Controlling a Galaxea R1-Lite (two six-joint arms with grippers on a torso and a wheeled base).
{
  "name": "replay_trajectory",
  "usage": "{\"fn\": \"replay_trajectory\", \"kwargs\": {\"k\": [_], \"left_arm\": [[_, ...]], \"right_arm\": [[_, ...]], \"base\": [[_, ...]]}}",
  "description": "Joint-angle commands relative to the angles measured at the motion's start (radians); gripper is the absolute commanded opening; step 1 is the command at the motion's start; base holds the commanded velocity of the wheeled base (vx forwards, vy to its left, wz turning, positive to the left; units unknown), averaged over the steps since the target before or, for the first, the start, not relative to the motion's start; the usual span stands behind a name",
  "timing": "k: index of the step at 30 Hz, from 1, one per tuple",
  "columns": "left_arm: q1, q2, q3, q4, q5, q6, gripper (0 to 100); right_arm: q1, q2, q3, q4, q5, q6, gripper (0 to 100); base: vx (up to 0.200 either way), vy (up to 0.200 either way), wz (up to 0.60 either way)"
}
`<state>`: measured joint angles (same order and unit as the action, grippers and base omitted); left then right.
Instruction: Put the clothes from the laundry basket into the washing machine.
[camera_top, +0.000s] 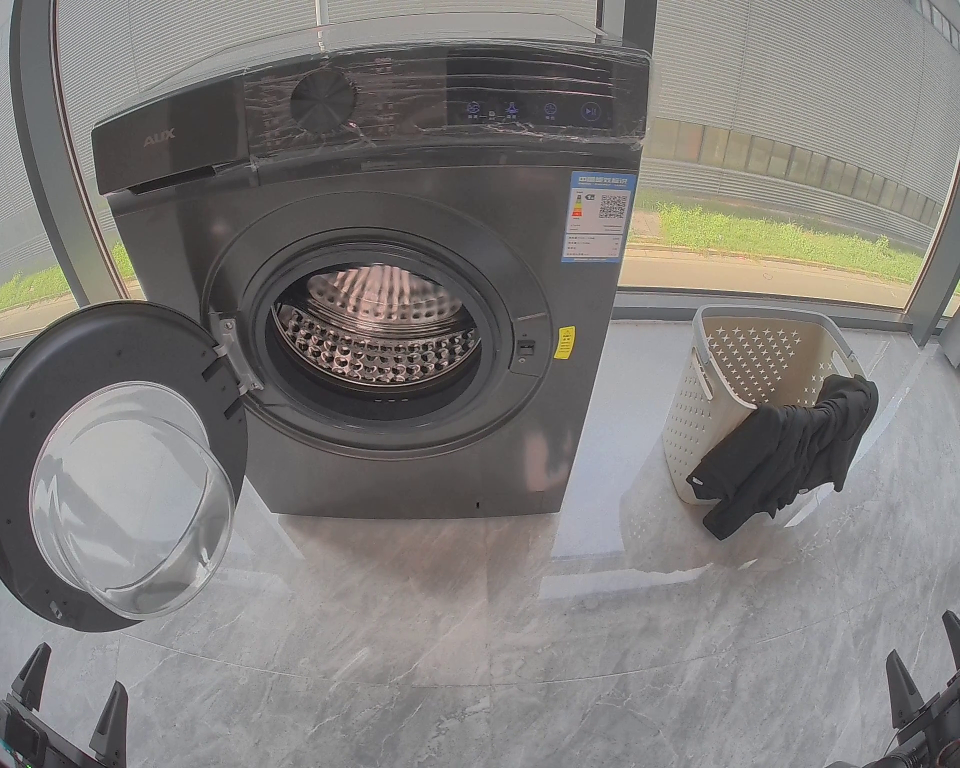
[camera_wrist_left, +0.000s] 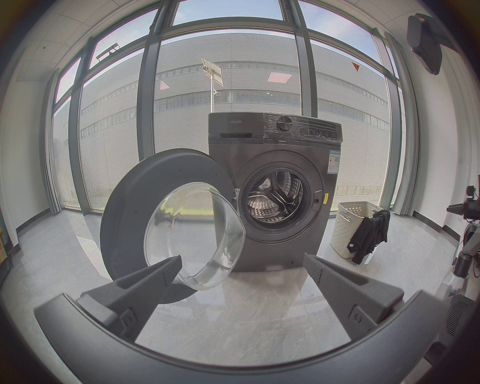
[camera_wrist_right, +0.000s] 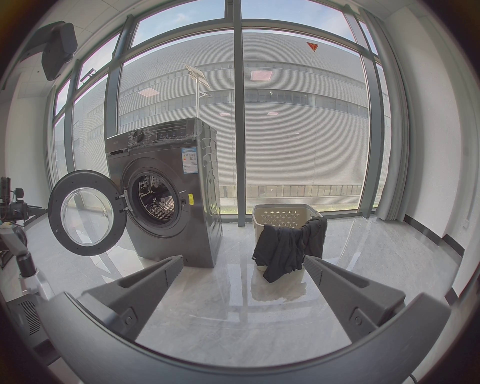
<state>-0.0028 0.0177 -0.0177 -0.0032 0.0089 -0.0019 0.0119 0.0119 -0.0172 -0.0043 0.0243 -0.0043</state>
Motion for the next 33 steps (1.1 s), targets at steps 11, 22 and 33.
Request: {"fn": "replay_trajectory", "kwargs": {"k": [11, 22, 33], "left_arm": [[0.000, -0.018, 0.016, 0.000, 0.000, 0.005, 100], [0.001, -0.018, 0.016, 0.000, 0.002, 0.007, 100], [0.001, -0.018, 0.018, 0.000, 0.000, 0.007, 100]], "right_arm": [[0.000, -0.012, 0.017, 0.000, 0.000, 0.000, 100], [0.000, -0.012, 0.017, 0.000, 0.000, 0.000, 100], [0.000, -0.012, 0.017, 0.000, 0.000, 0.000, 100]], "base": [[0.109, 0.000, 0.00], [0.000, -0.055, 0.00], [0.000, -0.200, 0.00]]}}
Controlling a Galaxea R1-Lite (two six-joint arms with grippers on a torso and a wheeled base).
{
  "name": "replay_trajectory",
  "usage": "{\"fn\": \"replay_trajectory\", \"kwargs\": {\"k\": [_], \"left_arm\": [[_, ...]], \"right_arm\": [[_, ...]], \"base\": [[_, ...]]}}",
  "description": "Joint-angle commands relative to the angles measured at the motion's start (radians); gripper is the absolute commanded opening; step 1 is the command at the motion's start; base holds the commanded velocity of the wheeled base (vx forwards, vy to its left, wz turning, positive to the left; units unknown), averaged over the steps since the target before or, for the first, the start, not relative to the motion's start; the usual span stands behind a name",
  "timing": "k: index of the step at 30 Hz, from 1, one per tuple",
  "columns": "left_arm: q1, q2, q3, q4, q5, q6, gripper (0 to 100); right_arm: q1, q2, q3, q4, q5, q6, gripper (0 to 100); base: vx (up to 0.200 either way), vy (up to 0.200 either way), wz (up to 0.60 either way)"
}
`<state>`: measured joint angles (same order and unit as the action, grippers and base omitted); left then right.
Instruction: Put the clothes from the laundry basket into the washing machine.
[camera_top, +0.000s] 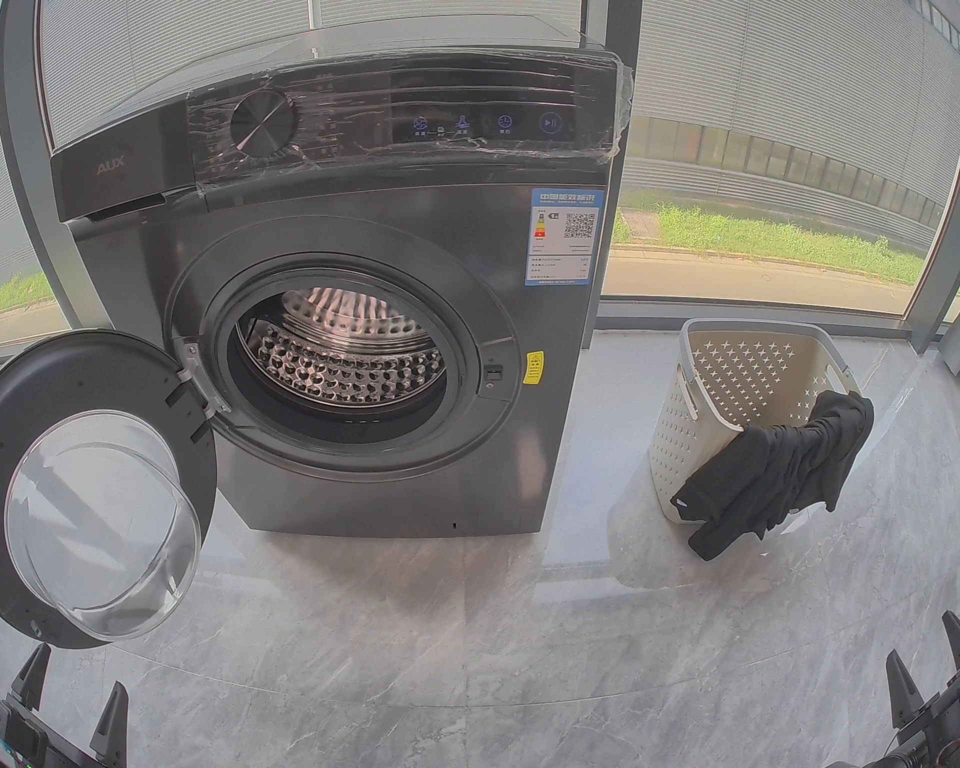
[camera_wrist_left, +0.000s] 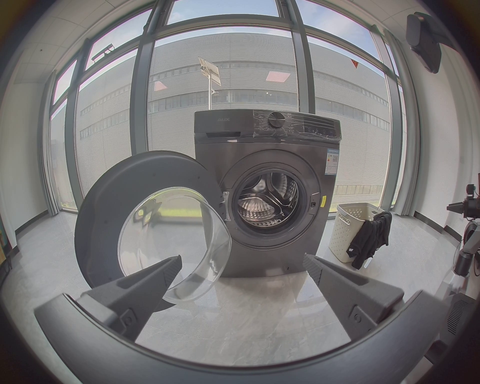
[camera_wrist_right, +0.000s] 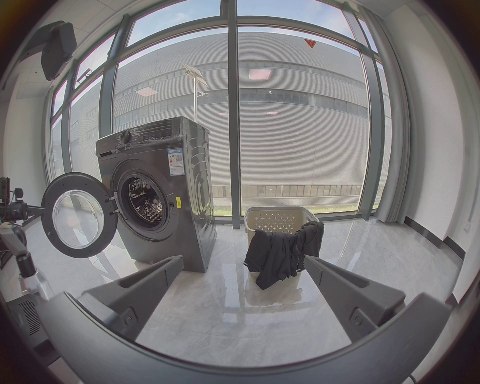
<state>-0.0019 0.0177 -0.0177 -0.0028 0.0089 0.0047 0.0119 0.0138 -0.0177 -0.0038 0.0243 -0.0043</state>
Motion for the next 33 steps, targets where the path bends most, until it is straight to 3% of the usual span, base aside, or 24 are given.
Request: {"fn": "replay_trajectory", "kwargs": {"k": [1, 16, 28, 33], "left_arm": [[-0.001, -0.018, 0.018, 0.000, 0.000, 0.000, 100], [-0.001, -0.018, 0.018, 0.000, 0.000, -0.005, 100], [0.000, -0.018, 0.018, 0.000, 0.002, -0.003, 100], [0.000, -0.018, 0.018, 0.000, 0.002, -0.002, 100]], "right_arm": [[0.000, -0.014, 0.018, -0.001, 0.000, 0.000, 100], [0.000, -0.014, 0.018, -0.001, 0.000, 0.000, 100], [0.000, -0.014, 0.018, -0.001, 0.000, 0.000, 100], [0.000, -0.014, 0.018, -0.001, 0.000, 0.000, 100]], "base": [[0.000, -0.200, 0.00], [0.000, -0.200, 0.00], [0.000, 0.000, 0.00], [0.000, -0.200, 0.00]]}}
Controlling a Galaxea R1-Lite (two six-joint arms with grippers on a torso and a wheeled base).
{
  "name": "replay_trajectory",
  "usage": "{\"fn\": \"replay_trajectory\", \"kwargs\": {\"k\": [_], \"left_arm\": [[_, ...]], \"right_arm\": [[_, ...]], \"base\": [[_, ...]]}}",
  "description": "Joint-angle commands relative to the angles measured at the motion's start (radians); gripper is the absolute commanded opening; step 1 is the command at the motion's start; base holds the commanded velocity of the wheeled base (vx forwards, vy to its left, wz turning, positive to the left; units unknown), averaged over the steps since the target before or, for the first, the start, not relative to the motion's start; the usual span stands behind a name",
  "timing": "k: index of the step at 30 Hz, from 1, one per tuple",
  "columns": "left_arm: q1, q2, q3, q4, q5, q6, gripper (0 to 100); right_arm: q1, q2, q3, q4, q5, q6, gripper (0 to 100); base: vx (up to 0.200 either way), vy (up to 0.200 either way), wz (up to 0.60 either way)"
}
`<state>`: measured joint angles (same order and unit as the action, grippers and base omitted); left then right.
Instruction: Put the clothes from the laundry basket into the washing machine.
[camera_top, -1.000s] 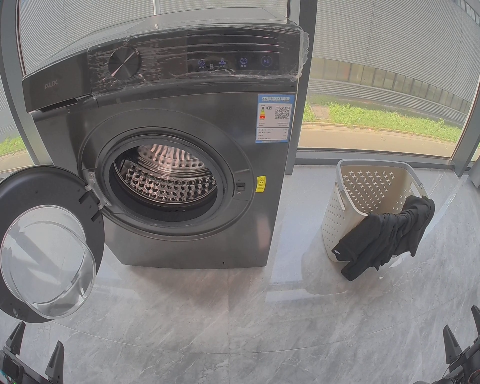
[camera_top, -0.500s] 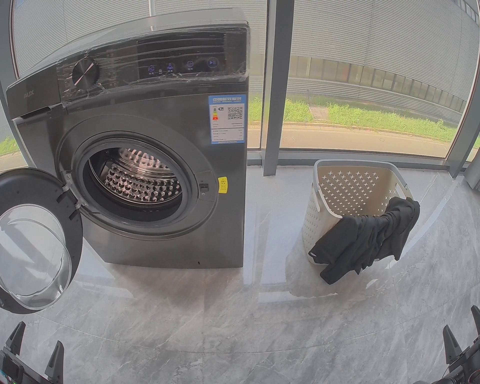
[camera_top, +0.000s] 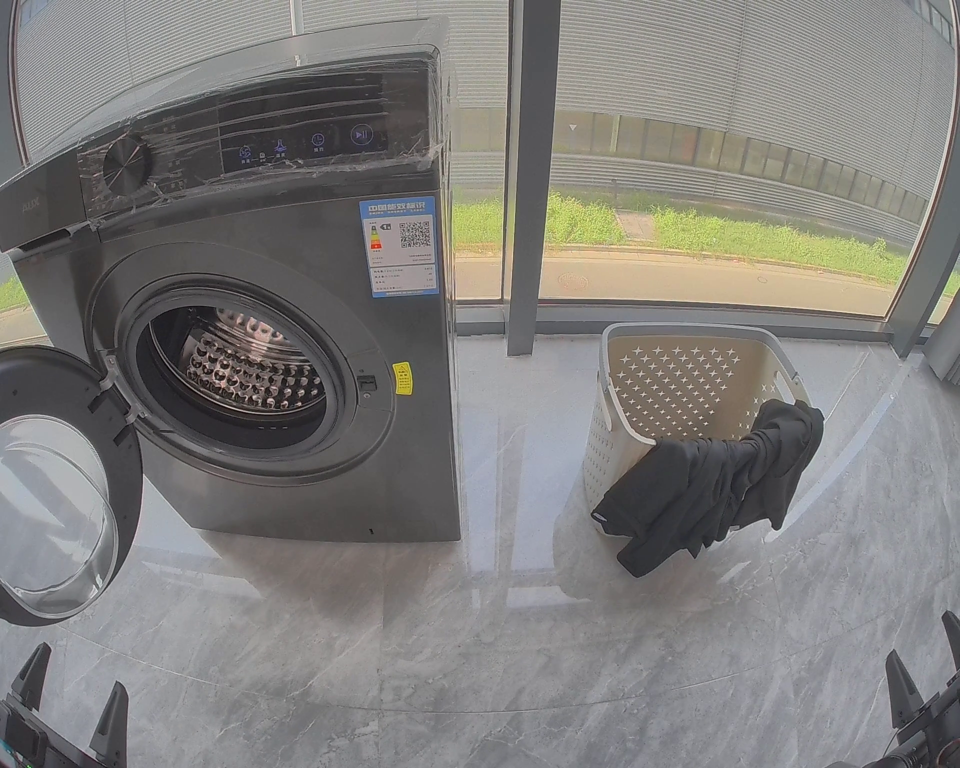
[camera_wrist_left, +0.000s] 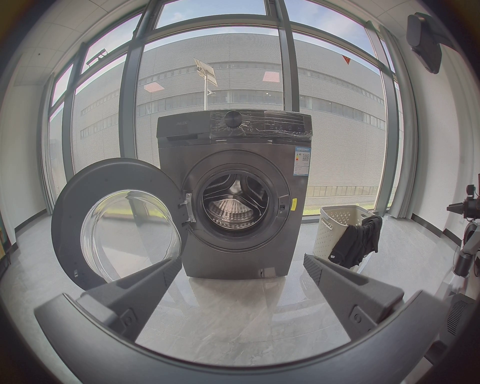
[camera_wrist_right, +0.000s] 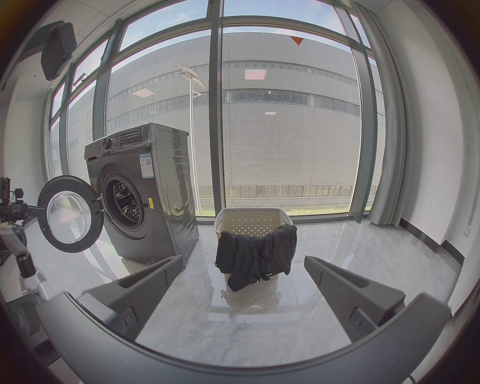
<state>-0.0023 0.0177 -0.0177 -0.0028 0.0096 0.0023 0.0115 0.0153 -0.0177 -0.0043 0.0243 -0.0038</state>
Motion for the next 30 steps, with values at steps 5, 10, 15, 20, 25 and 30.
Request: {"fn": "replay_trajectory", "kwargs": {"k": [5, 10, 15, 20, 25, 30], "left_arm": [[0.001, -0.018, 0.018, 0.000, 0.001, 0.001, 100], [0.001, -0.018, 0.018, 0.000, 0.000, -0.001, 100], [0.001, -0.018, 0.018, 0.000, 0.000, -0.001, 100], [-0.001, -0.018, 0.018, 0.000, 0.001, -0.001, 100], [-0.001, -0.018, 0.018, -0.002, 0.000, -0.002, 100], [0.001, -0.018, 0.018, -0.002, 0.001, -0.007, 100]], "right_arm": [[0.001, -0.015, 0.018, 0.000, 0.000, -0.001, 100], [0.001, -0.015, 0.018, 0.000, 0.000, -0.001, 100], [0.001, -0.015, 0.018, 0.000, 0.000, -0.001, 100], [0.001, -0.015, 0.018, 0.000, 0.000, -0.001, 100], [0.001, -0.015, 0.018, 0.000, 0.000, -0.001, 100], [0.001, -0.015, 0.018, 0.000, 0.000, -0.001, 100]], "base": [[0.000, -0.200, 0.00], [0.000, -0.200, 0.00], [0.000, -0.200, 0.00], [0.000, -0.200, 0.00], [0.000, -0.080, 0.00], [0.000, 0.000, 0.00]]}}
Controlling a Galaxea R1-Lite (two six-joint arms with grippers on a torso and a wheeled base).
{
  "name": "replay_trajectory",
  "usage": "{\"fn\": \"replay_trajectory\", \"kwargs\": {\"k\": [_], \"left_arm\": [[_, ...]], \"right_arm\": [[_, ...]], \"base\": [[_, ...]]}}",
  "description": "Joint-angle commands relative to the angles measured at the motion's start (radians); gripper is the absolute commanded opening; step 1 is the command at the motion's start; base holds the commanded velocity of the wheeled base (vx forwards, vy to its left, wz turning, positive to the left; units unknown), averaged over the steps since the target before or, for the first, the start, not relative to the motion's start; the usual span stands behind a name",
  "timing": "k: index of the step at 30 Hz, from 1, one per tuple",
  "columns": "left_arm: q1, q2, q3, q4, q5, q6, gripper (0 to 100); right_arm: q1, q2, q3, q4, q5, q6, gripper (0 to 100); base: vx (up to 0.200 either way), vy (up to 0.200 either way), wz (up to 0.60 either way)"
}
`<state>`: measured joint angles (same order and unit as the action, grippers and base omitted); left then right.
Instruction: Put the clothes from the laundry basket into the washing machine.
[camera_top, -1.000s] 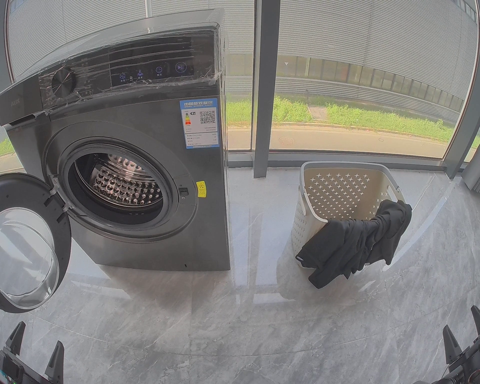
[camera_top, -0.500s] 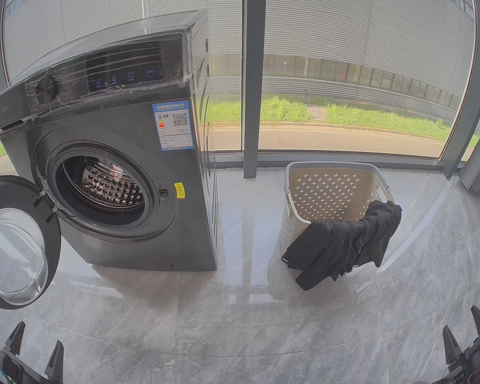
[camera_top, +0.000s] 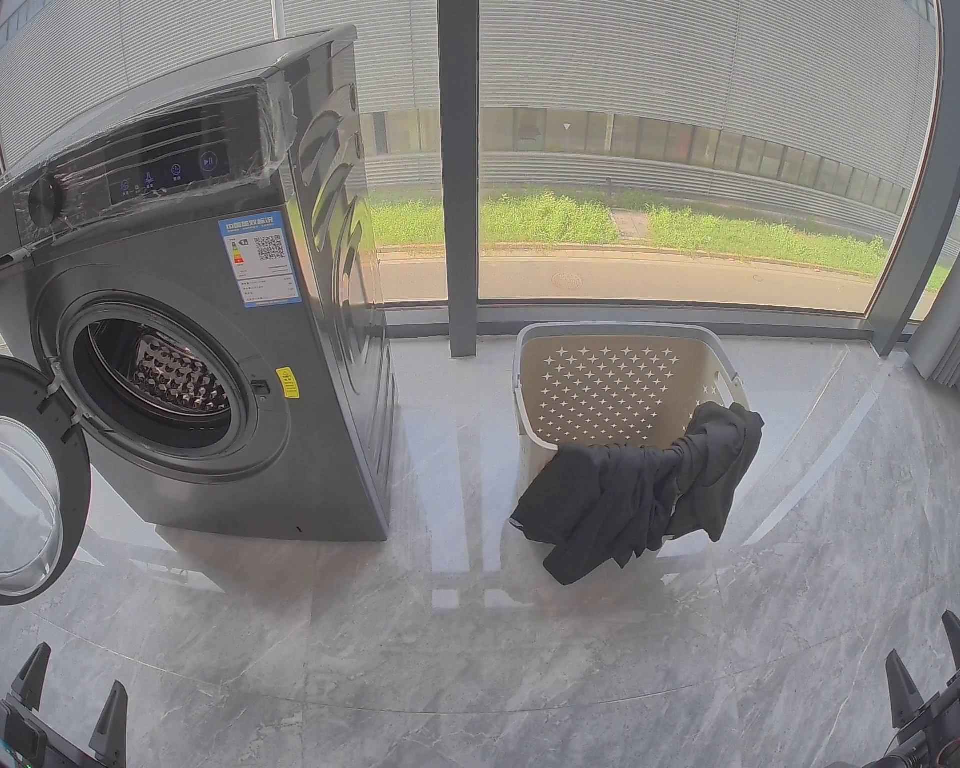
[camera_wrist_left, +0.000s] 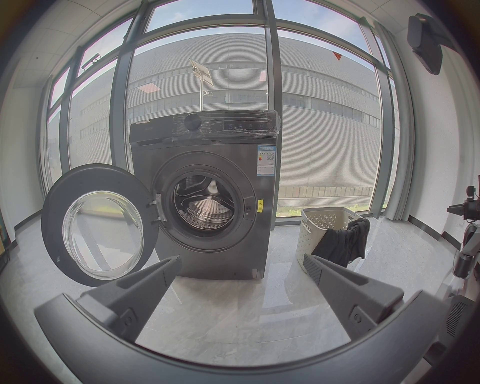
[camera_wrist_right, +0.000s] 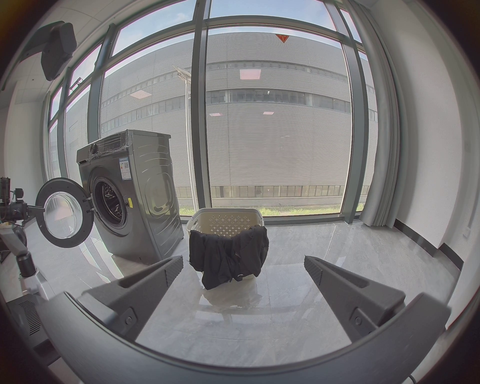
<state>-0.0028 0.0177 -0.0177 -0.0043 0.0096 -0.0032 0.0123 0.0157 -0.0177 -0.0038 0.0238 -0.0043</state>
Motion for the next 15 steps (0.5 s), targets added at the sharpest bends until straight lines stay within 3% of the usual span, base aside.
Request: {"fn": "replay_trajectory", "kwargs": {"k": [1, 10, 15], "left_arm": [[0.001, -0.018, 0.018, 0.000, 0.001, -0.001, 100], [0.000, -0.018, 0.018, 0.000, 0.012, -0.009, 100], [0.000, -0.018, 0.018, 0.000, 0.013, -0.009, 100]], "right_arm": [[0.000, -0.016, 0.018, -0.001, 0.001, 0.000, 100], [0.000, -0.016, 0.018, -0.001, 0.001, 0.000, 100], [0.000, -0.016, 0.018, -0.001, 0.001, 0.000, 100]], "base": [[0.000, 0.000, 0.00], [0.000, 0.000, 0.00], [0.000, -0.200, 0.00]]}}
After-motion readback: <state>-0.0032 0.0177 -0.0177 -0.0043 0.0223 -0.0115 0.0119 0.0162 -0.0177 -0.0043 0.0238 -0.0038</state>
